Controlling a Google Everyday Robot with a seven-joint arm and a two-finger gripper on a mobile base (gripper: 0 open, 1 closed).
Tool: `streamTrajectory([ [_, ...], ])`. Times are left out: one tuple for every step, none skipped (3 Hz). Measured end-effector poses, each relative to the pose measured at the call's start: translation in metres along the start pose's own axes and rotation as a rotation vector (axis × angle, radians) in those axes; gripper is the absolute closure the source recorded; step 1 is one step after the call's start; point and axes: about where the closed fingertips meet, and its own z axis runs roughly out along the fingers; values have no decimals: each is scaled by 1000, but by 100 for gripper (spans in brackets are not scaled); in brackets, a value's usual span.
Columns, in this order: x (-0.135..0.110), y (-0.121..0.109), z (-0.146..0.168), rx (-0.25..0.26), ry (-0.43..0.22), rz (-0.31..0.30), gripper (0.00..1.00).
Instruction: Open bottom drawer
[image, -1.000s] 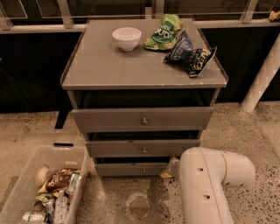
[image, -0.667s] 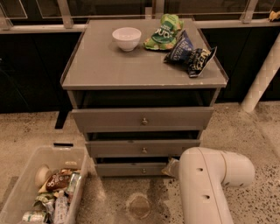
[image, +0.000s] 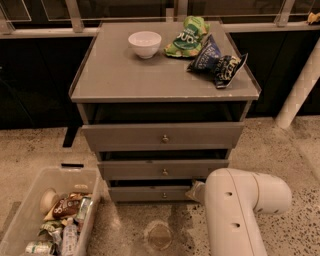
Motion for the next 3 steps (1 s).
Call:
streamTrajectory([
  [0,0,0,0,0,0,100],
  [1,3,1,-4,-2,-3,100],
  [9,17,1,-10,11,-24,100],
])
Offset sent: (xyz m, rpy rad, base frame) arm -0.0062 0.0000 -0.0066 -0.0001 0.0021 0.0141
